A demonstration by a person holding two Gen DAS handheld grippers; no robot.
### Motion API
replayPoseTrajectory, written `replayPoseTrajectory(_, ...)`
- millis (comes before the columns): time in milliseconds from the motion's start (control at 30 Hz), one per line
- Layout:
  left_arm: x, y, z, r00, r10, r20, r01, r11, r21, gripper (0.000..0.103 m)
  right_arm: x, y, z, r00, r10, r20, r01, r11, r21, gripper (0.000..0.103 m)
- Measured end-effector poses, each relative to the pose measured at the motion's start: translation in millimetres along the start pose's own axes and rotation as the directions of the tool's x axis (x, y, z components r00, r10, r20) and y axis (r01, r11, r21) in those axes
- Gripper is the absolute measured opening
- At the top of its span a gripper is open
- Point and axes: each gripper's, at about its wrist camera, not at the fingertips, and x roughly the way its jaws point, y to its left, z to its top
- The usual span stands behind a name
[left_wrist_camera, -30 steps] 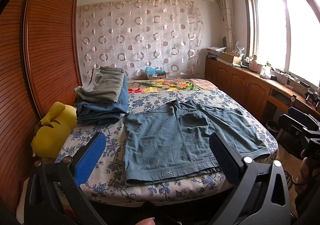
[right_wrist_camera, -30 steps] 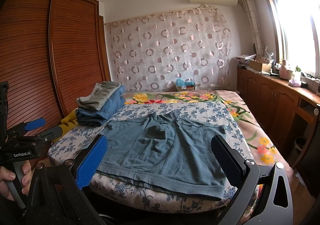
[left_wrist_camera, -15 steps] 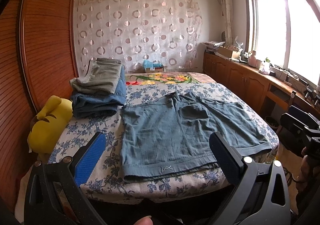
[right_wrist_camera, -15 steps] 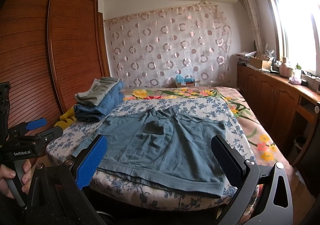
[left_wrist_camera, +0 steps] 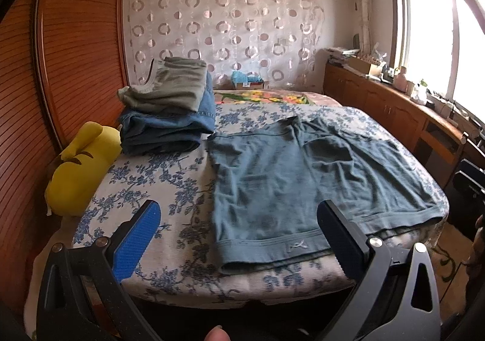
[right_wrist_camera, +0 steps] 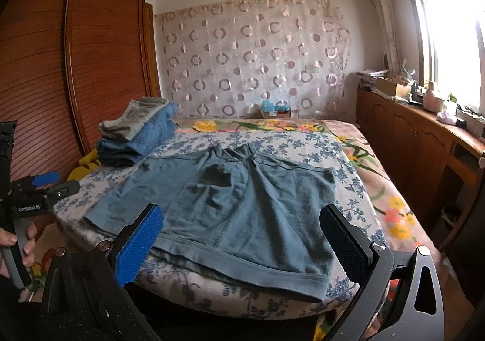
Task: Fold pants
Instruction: 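Move both grippers down toward the hem of the denim shorts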
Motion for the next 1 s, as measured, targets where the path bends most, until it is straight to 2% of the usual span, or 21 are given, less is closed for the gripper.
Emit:
replayPoseTrajectory(267,18,20,-10,0.998,0.023,-0.051,-0.023,1.0,0.013,0.103,12,-4,4,0.999,-0.015,-0.05,0.014,0.999,-0.031,0.101)
replayPoseTrajectory(567,32,36,-25,0.995,-0.012,-0.101,0.012,1.0,-0.007,0.102,24,-10,9,0.992,-0.024,-0.122,0.018,0.999,-0.047,0.089)
replayPoseTrajectory(667,37,39,-30,0.991,-0.031,-0.127,0.029,0.999,-0.018,0.094,18,-12,13,0.991,-0.028,-0.127,0.021,0.998,-0.059,0.086)
replayPoseTrajectory(733,41,41,-35,0.988,-0.047,-0.148,0.044,0.999,-0.024,0.084,15,-12,14,0.992,-0.026,-0.126,0.018,0.998,-0.061,0.086)
replayPoseTrajectory(800,45,42,-39,0.985,-0.059,-0.164,0.054,0.998,-0.033,0.077,12,-12,13,0.991,-0.028,-0.131,0.019,0.998,-0.065,0.086)
replayPoseTrajectory(900,53,44,-45,0.975,-0.107,-0.193,0.097,0.993,-0.062,0.063,9,-15,11,0.989,-0.017,-0.144,0.01,0.999,-0.053,0.086)
replayPoseTrajectory(967,57,43,-48,0.973,-0.112,-0.202,0.101,0.993,-0.061,0.059,9,-16,9,0.988,-0.014,-0.154,0.006,0.999,-0.052,0.086)
replayPoseTrajectory(1000,56,43,-48,0.976,-0.103,-0.19,0.095,0.994,-0.051,0.058,9,-16,8,0.987,-0.01,-0.161,0.002,0.999,-0.052,0.082)
